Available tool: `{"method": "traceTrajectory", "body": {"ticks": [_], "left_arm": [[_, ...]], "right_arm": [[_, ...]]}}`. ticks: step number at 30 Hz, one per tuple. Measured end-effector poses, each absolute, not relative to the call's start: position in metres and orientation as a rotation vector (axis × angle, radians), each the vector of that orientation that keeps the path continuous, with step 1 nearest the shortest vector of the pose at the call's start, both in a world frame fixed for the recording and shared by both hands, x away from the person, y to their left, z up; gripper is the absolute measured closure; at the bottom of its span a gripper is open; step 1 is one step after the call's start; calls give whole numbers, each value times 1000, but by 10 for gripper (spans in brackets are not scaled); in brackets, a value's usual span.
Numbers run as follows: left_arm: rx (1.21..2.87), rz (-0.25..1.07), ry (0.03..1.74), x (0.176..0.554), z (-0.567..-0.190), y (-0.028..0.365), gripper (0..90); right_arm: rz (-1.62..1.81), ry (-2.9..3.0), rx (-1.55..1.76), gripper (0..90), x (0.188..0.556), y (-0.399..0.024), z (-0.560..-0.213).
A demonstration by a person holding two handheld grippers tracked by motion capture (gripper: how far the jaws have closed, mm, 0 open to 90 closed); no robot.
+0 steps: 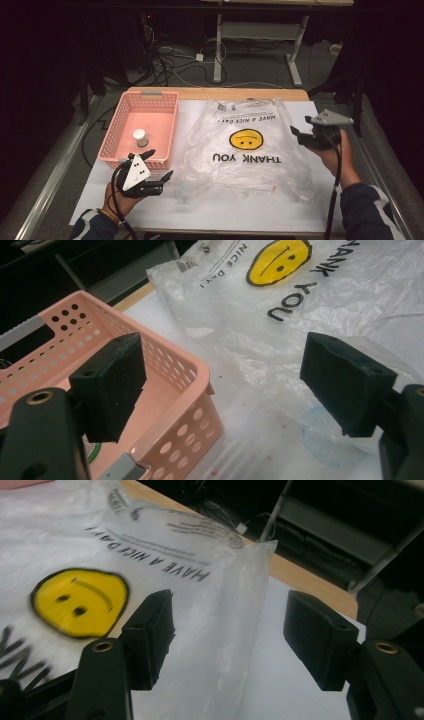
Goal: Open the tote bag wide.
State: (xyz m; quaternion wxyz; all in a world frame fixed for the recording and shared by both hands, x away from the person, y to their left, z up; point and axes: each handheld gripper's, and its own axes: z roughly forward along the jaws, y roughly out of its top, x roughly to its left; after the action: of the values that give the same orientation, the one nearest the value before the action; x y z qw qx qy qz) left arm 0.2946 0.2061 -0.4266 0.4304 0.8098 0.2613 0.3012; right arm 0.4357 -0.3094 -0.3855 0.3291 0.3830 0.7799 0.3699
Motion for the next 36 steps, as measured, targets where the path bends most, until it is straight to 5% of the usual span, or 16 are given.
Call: {"method": "traceTrajectory", "body": {"ticks": [6,14,15,18,36], "left_arm": [[2033,751,648,297,-428,207,178],[2053,726,649,298,-432,207,179],[2055,728,645,298,-432,206,180],[2059,735,640,297,-432,206,182],[2089,780,621,297,-432,210,185]], "right_arm": [[883,2079,1119,441,504,-304,-400],[798,2137,1217,597,540,-300,-421],[767,2165,1223,735,546,-296,-427],[754,2182,1230,891,549,-289,-433],[575,1996,1473,900,494,-357,-434]]}}
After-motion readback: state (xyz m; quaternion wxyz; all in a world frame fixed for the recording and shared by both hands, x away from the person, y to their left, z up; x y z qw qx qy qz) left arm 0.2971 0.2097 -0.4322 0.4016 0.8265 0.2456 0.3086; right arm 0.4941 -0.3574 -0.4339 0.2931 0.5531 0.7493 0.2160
